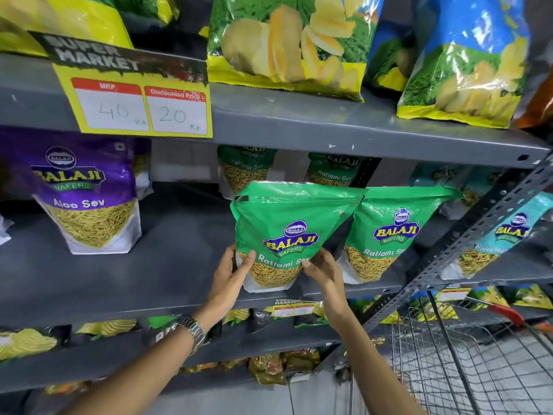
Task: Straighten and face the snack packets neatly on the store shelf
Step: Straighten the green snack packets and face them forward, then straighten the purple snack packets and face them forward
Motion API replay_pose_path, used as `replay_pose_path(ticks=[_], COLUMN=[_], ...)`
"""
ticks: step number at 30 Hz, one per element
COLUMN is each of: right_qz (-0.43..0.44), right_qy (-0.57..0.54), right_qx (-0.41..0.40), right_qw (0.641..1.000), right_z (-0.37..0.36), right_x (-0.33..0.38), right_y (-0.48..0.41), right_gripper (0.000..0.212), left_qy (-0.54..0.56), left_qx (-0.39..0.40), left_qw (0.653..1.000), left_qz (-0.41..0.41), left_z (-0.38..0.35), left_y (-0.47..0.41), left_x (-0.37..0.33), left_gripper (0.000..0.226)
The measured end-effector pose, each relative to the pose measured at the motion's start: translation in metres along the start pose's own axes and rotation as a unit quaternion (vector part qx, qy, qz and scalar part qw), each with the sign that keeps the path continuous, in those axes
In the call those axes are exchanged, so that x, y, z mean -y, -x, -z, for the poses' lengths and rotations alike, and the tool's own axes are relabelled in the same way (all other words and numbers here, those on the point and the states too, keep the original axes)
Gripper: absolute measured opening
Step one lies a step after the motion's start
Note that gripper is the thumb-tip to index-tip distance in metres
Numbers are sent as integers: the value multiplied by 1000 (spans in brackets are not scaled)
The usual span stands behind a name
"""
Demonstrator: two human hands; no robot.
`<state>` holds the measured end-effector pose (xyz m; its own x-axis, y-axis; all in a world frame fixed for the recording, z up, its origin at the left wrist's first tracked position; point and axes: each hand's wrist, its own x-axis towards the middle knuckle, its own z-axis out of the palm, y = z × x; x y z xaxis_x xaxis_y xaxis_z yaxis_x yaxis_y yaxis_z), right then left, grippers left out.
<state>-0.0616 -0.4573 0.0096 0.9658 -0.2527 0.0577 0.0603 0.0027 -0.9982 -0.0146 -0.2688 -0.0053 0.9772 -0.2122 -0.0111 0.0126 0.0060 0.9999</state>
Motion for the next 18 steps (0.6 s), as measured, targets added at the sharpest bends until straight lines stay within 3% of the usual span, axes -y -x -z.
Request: replay_pose_path(ticks=[6,9,11,13,15,18], right_qz=[13,82,143,187,208,178], right_qy=[-21,55,97,136,156,143], right_qx=[-23,-211,-284,-244,-156,-42], right_qw=[999,973,943,942,953,973], right_z=[-9,-26,-44,-67,-97,-156], right_x=[3,-7,-18,-30,-42,-51], right_y=[7,24,42,58,68,66], right_gripper=[54,62,54,41,30,26], left_qy=[26,81,109,117,115,98], left_qx=[10,18,-12,-34,-40,-114], left_qw=[1000,996,994,992,992,985], left_qz=[-2,16,22,3,-30,-79], left_z=[2,7,18,41,73,132], left_y=[-1,-3,-5,-2,5,17], left_x=[-3,-5,-8,-8,-6,-1], left_gripper=[42,65,68,71,69,42])
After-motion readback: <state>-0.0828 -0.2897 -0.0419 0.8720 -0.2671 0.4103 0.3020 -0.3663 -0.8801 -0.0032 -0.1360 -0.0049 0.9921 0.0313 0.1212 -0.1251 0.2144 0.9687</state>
